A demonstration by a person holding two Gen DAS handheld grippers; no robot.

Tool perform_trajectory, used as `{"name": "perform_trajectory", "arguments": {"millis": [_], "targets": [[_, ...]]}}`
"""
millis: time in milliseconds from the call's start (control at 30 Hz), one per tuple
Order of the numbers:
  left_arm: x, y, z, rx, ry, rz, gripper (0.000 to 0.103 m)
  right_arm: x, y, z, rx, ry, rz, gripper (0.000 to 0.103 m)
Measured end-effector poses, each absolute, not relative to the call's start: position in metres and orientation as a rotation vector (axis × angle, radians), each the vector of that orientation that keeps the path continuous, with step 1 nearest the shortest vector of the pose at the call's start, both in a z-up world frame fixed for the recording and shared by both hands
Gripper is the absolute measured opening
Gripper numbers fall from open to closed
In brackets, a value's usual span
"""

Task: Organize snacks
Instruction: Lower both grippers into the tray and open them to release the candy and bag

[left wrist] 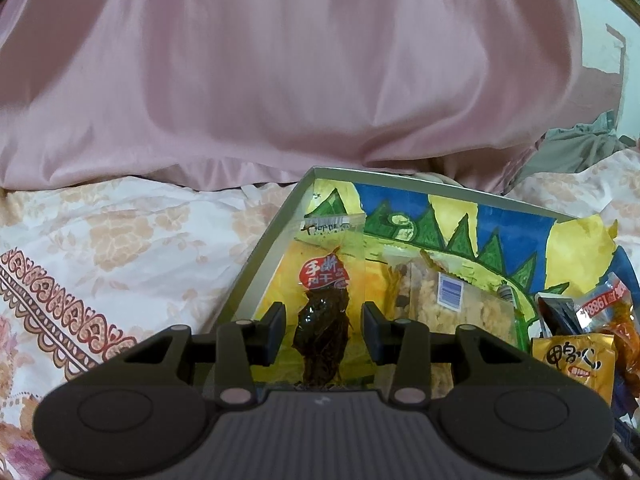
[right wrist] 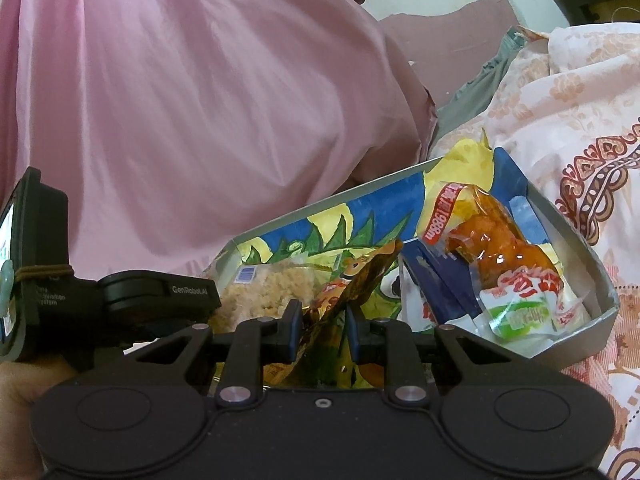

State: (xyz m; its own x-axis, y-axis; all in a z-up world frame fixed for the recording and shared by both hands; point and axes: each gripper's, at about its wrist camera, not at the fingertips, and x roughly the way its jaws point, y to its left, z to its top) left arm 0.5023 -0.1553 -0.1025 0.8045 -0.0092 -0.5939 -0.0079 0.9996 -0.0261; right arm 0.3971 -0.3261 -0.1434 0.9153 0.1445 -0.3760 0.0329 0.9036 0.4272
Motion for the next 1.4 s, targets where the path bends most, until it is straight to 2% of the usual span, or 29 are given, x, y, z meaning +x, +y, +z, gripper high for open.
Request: {"name": "perform_trajectory", "arguments": {"millis": [667, 733, 867, 1400], "targets": [[0.5047, -0.1527, -0.1044, -0.049, 0.643, 0.017, 0.046, 0.3972, -0.3264, -0.1447, 0.44, 0.427, 0.054, 0.027], [0.5048, -0.1526, -0.1045, -0.049, 0.643, 0.015, 0.042, 0.3989, -0.3263, -0.1438, 0.438, 0.435, 0.051, 0.027], [0.5045, -0.1538, -0.1045, -0.041, 0.646, 0.01, 0.041, 0.4016, -0.3265, -0.1417, 0.434, 0.463, 0.047, 0.028], [0.5046, -0.1542, -0.1047, -0.043, 0.649, 0.008, 0.041, 0.4022, -0.3215, -0.1382, 0.385, 0.48, 0.033, 0.031]]}}
